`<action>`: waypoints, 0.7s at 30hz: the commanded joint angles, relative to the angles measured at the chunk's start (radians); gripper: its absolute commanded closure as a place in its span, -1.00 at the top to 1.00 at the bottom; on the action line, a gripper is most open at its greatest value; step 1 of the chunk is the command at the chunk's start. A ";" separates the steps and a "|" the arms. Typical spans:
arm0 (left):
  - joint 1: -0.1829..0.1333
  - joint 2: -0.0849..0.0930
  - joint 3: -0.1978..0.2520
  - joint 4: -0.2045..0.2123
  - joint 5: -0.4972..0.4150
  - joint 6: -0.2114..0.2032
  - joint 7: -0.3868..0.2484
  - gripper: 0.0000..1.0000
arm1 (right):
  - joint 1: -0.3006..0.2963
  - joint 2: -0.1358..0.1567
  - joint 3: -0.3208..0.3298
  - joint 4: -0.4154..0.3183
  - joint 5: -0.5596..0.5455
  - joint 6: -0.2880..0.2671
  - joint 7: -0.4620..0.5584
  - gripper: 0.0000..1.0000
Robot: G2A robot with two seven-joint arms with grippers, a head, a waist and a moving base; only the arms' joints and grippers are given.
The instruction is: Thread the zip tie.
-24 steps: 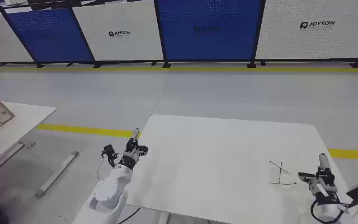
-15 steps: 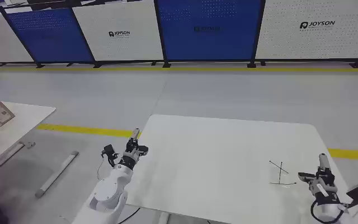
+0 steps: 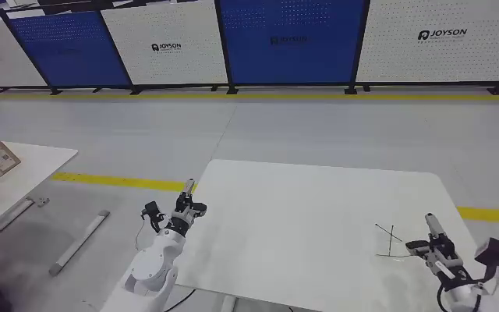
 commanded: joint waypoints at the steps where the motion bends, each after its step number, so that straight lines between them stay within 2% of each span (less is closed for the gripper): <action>1: 0.000 0.000 0.000 0.000 0.000 0.000 0.000 1.00 | 0.010 0.005 0.034 0.013 0.011 0.014 0.065 1.00; 16: 0.000 0.000 0.000 0.000 0.000 0.000 0.000 1.00 | 0.010 0.005 0.034 0.013 0.011 0.014 0.065 1.00; 17: 0.000 0.000 0.000 0.000 0.000 0.000 0.000 1.00 | 0.011 0.005 0.027 0.009 0.012 0.016 0.089 1.00; 21: 0.000 0.000 0.000 0.000 0.000 0.000 0.000 1.00 | 0.056 0.024 0.051 0.043 -0.002 0.053 0.337 1.00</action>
